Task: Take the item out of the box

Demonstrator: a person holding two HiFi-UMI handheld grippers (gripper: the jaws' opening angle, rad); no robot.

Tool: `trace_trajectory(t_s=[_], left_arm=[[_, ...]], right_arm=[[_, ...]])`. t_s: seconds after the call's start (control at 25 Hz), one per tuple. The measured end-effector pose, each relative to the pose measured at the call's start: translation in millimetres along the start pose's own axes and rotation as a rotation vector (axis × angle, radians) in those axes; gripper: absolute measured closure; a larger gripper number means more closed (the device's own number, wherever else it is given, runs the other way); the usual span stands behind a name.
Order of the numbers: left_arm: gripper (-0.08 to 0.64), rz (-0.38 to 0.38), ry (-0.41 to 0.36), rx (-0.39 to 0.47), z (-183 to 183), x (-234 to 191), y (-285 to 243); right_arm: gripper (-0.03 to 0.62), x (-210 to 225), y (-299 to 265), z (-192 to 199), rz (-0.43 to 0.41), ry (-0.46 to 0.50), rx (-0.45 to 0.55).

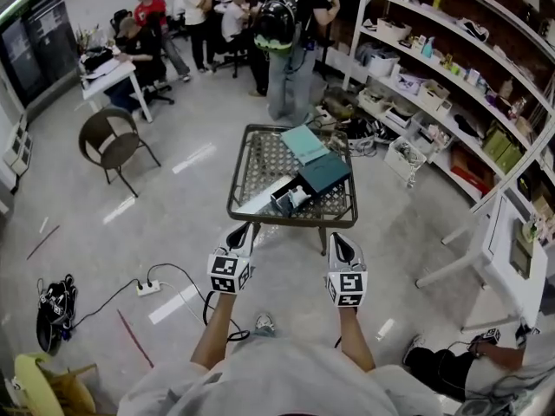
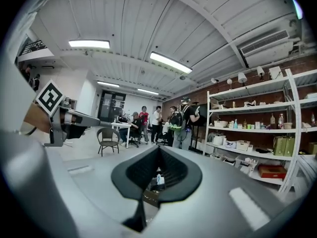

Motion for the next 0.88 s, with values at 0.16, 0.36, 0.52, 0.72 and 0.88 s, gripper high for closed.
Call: trace_trajectory(t_s=[0.16,0.36,0.52,0.72,0.88], left_arm=[[0.555,0.013,-0.004,0.006,4,-39,-33],[0.555,0.026,-0.004,0.009,6,-82,-66],[0.555,0.04,-0.01,0.014,5,-100,-88],[0.555,0.069,-0.002,0.009,12,-105,-110],[0.555,0.081,0.005,-0.007,16,-104,-133]], right_arm=[[0.592,-5,-49,-4,0.009,0.006,0.005],[0.592,-11,-97,-10,0.026,0.003,0.013],[0.592,-10,-119,-9,0.043,0.005,0.011],[0.592,-1,-131,0,0.07,-0.003,-0.011],[0.592,13,-145,1,0.076,-0.011,-0.02]])
Point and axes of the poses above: the fingertips, and each gripper's own axes: y backward along the fingers, x to its right, z out of its underside, the point moved 5 cm from there along y, backward along the fingers, and after that the axes turned 11 degrees about -y, right-handed, at the moved point
